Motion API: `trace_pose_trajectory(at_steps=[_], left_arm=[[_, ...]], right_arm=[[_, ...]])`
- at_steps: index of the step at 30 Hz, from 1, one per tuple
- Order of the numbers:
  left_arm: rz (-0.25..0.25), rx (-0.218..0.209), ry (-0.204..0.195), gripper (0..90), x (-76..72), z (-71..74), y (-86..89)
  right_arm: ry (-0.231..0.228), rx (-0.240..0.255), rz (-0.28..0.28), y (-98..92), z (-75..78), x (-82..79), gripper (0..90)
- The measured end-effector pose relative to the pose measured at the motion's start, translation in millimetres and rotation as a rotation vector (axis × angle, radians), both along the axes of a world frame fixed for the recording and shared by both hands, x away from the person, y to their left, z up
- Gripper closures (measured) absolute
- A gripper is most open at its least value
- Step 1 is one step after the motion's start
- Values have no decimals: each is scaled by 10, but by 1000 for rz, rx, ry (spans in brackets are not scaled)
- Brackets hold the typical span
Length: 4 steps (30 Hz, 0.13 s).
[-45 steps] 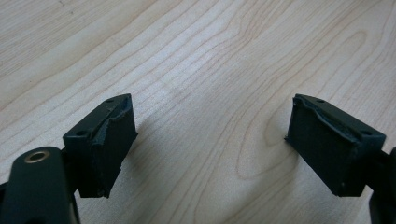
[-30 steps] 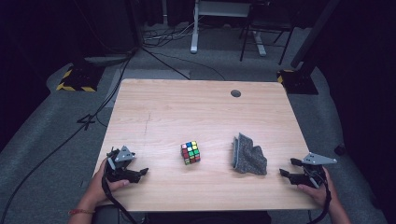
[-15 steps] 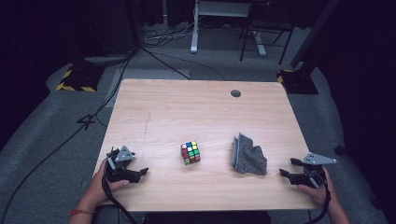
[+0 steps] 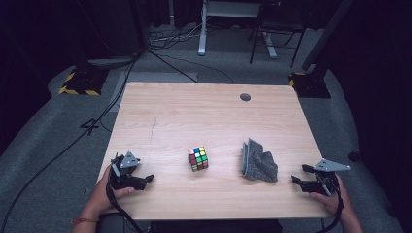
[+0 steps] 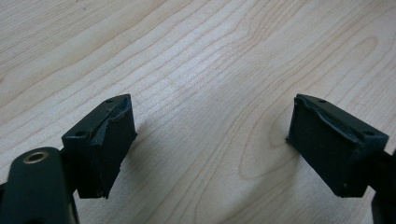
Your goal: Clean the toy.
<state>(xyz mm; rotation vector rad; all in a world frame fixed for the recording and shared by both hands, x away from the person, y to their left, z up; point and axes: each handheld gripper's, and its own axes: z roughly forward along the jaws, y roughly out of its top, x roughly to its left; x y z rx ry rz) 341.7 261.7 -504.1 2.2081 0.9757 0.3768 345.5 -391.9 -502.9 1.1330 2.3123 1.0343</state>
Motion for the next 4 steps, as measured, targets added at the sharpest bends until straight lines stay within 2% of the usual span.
trace_pose_trajectory(at_steps=[4], left_arm=[[1, -1, 0, 153, 0, 0, 0]], right_arm=[[0, 1, 0, -1, 0, -1, 263]])
